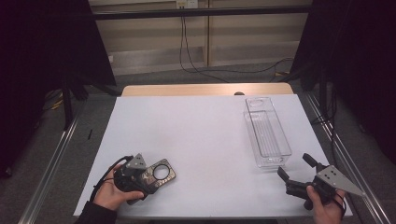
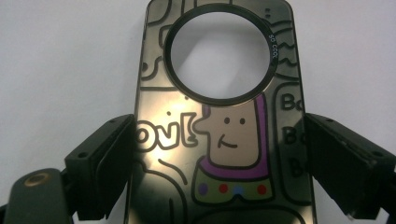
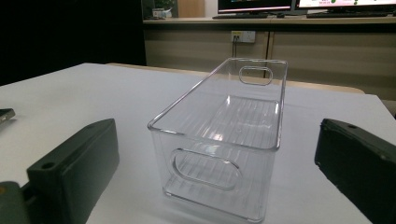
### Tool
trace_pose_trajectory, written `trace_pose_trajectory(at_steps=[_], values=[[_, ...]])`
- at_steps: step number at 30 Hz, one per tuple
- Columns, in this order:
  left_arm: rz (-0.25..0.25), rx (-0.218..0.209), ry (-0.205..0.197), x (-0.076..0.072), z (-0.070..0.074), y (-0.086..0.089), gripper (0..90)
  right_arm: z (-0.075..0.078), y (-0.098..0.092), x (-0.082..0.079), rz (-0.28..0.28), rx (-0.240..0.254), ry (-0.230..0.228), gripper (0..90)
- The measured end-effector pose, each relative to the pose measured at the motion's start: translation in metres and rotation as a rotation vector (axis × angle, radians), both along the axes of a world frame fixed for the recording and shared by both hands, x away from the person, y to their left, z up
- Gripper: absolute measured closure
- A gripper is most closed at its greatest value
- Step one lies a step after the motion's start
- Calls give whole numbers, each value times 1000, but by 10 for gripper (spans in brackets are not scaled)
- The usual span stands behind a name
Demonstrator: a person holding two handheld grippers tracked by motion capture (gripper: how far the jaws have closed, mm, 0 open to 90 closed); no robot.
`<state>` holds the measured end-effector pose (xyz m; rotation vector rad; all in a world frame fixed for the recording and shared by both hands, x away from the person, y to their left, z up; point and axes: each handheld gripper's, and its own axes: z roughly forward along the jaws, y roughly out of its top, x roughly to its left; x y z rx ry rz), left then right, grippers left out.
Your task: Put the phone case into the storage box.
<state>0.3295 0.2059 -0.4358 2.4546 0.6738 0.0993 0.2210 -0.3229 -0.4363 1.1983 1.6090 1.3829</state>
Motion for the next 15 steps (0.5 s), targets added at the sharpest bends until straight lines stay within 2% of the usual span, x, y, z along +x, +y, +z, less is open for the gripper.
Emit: trace_pose_trajectory(at_steps=[6,8,11,15], values=[[32,-53,-15,1,5,4,125,0,0,0,1,1,0,0],[35,-66,2,3,6,5,124,0,0,0,0,1,0,0],[47,-91,-6,3,8,6,124,0,0,0,0,1,-1,0],[80,-127,-42,3,13,8,124,0,0,0,0,1,-1,0]])
